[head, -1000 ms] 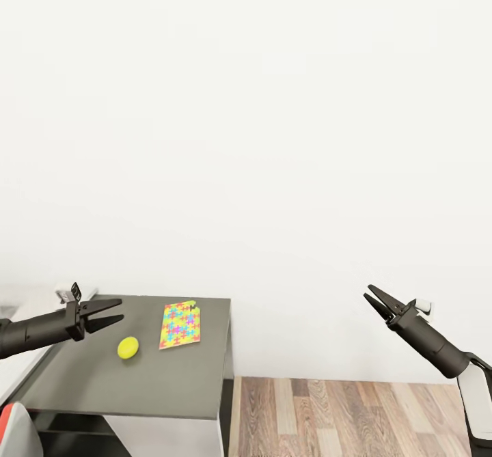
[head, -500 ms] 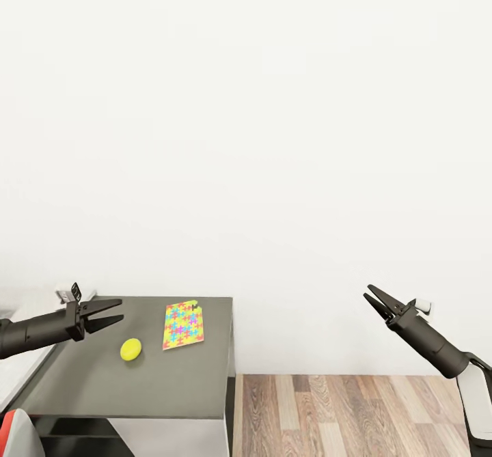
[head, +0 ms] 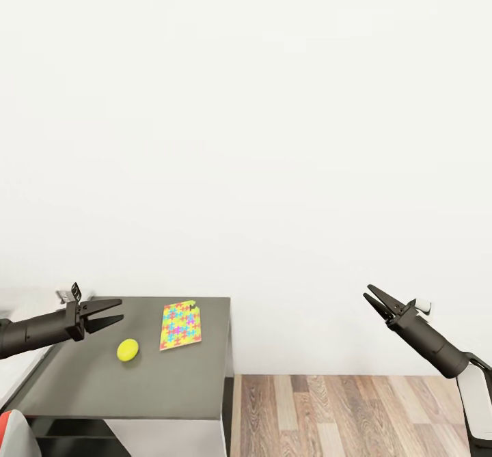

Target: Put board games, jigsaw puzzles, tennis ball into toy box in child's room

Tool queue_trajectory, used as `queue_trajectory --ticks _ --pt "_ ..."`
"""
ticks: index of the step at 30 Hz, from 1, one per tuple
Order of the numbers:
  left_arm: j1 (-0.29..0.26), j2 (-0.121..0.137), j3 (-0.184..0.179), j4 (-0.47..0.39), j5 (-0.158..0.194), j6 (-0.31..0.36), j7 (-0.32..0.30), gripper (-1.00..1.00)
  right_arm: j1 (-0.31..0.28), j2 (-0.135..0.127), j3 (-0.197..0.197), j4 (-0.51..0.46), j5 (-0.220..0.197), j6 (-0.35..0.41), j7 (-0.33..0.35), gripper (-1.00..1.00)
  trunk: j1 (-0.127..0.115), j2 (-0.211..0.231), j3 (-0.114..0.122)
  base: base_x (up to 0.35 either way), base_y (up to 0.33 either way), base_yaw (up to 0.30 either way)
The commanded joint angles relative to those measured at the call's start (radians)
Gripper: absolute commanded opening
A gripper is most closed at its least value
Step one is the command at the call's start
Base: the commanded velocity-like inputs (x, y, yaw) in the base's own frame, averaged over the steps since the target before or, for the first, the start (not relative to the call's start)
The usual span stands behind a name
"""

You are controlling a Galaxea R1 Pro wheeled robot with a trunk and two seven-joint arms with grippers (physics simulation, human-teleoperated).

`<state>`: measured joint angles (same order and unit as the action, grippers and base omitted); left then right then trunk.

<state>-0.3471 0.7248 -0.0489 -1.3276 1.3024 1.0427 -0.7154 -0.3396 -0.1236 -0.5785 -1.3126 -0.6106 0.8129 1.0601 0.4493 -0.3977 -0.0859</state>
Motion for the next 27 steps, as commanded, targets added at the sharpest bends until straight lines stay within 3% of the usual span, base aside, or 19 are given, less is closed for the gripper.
queue_trajectory --ticks 1,19,27 --pt "-0.001 0.001 -0.002 0.001 0.0 0.004 -0.004 1.0 -0.001 0.0 -0.001 0.0 -0.002 0.006 0.001 1.0 0.001 -0.002 -0.002 0.042 -0.097 0.0" --pt "-0.002 0.001 -0.002 0.001 0.0 0.004 -0.004 1.0 -0.001 0.001 0.002 0.0 -0.001 0.006 0.0 1.0 0.001 -0.002 -0.002 0.01 -0.019 -0.142" --pt "-0.001 0.001 -0.002 0.001 0.0 0.004 -0.003 1.0 -0.001 0.005 0.002 -0.001 0.001 0.004 -0.001 1.0 0.001 -0.002 -0.002 0.054 0.03 -0.035"
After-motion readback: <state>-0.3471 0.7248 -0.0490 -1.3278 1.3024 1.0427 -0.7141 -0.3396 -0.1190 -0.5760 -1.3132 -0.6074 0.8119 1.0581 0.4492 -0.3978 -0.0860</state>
